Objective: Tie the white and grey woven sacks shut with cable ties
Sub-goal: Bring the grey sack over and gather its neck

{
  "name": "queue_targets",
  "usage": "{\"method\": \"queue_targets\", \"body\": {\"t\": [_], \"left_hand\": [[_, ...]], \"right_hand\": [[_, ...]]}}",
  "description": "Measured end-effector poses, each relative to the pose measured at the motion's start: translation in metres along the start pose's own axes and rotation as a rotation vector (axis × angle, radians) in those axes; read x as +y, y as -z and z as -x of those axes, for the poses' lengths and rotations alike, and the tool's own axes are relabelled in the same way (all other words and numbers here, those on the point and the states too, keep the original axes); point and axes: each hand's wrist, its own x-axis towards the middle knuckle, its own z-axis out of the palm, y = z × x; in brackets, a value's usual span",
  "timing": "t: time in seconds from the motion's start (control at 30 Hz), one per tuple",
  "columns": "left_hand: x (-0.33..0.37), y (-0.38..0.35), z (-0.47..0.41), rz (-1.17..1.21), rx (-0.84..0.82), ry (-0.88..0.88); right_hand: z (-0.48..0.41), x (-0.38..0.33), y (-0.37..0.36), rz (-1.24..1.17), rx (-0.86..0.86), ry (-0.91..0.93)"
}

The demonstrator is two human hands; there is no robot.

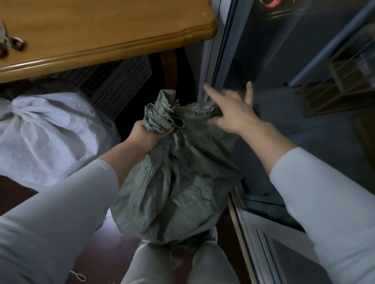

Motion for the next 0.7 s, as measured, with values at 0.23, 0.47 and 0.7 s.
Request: {"method": "queue_targets", "body": {"t": [0.23, 0.47, 0.7], "left_hand": [[0.003, -0.009, 0.004, -0.107, -0.004, -0.089], [-0.001, -0.039, 0.005, -0.153, -0.156, -0.078], [-0.018, -0.047, 0.006, 0.043, 0.057, 0.052]], "right_hand": [[0.003, -0.021, -0.012, -0.421, 0.192, 0.022], [0.005, -0.034, -0.025, -0.526, 0.152, 0.16], [0.006, 0.0, -0.019, -0.906, 0.353, 0.071]]}}
